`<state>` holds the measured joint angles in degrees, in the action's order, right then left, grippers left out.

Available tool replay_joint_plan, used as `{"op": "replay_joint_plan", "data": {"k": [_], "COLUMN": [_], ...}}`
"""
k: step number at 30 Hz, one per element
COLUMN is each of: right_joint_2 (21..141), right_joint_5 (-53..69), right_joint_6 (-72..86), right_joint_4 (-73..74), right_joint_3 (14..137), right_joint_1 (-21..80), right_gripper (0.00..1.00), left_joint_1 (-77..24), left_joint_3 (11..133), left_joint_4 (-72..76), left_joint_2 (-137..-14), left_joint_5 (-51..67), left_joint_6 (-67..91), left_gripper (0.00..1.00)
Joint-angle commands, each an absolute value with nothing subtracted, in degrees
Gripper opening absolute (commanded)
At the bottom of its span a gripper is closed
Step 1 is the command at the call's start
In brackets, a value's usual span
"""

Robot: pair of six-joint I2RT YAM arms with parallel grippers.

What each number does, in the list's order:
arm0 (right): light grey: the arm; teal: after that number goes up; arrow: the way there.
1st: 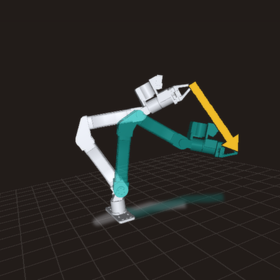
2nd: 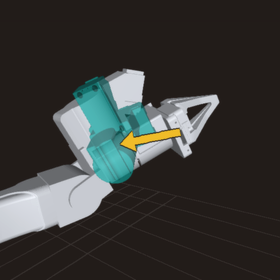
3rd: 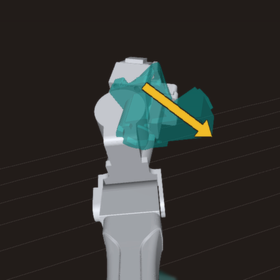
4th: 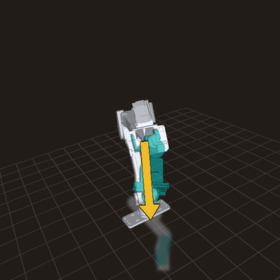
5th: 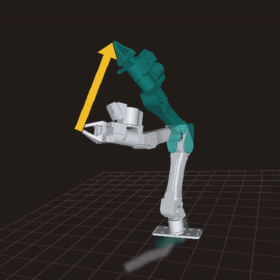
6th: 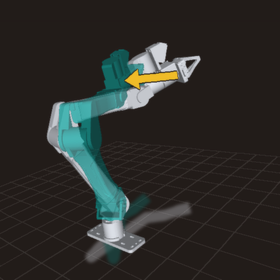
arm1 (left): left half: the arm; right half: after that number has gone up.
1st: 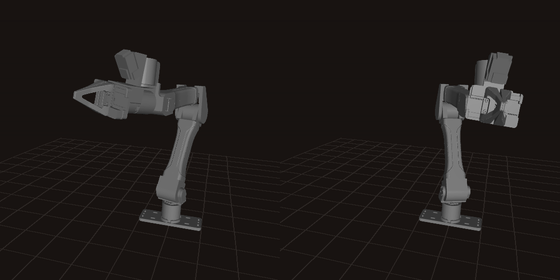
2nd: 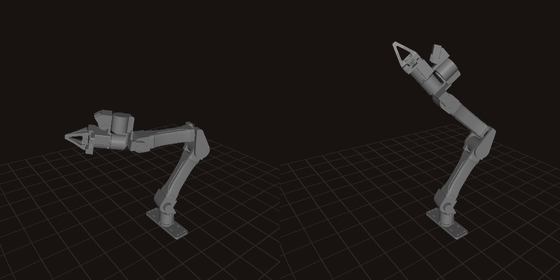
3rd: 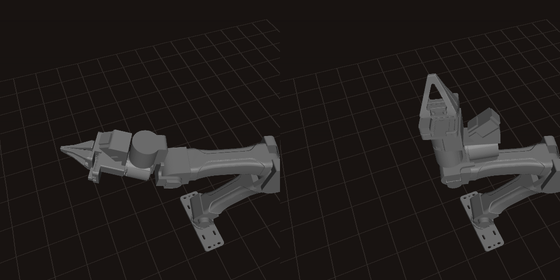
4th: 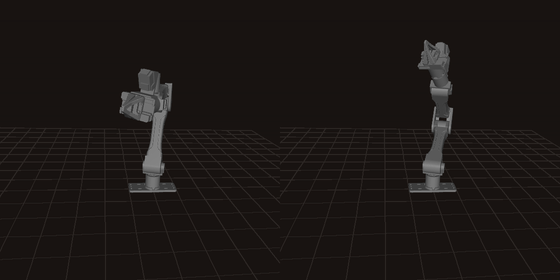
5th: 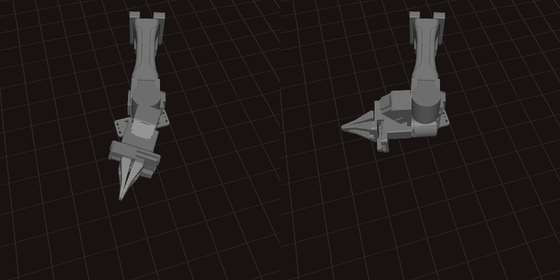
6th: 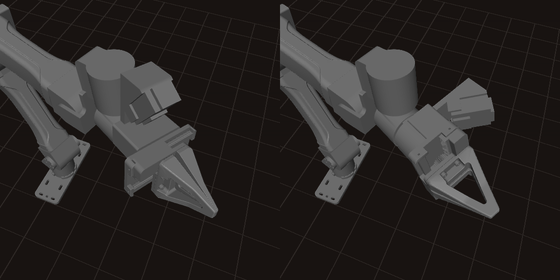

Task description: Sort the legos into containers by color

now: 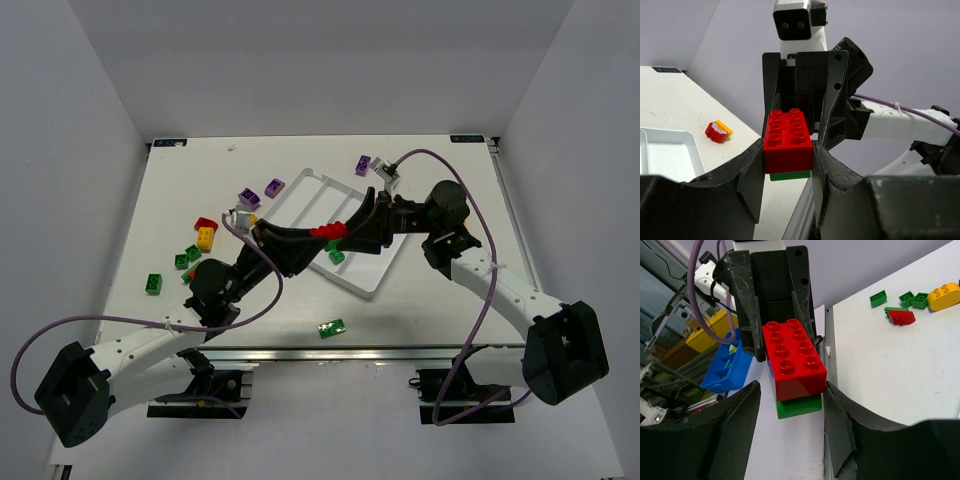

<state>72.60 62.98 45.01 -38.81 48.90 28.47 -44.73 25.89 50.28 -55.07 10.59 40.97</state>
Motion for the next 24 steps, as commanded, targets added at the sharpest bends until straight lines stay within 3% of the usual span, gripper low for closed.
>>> {"op": "replay_joint_plan", "data": {"k": [1, 11, 24], "right_joint_2": [72.95, 73.83, 73.65], "right_joint_5": [61.96, 61.08, 62.22], "right_joint_6": [46.41, 47.64, 43.16], "right_joint_4": [-42.45, -43.86, -41.4], "right_joint_3": [48.78, 49.48, 49.83], "right_joint_1": [28.39, 28.39, 28.39], "right_gripper": [0.58, 0.52, 0.24], "left_joint_1": [-44.74, -44.65, -44.65], "left_joint_3": [24.61, 24.0, 23.9], "left_joint_4": [55.45, 59.58, 59.68], "left_joint_2": [-54.93, -56.95, -56.52], "left_joint_5": [8.35, 7.3, 3.87], "left_joint_6": [42.45, 43.77, 42.63], "left_gripper": [0.01, 0.0, 0.0]}}
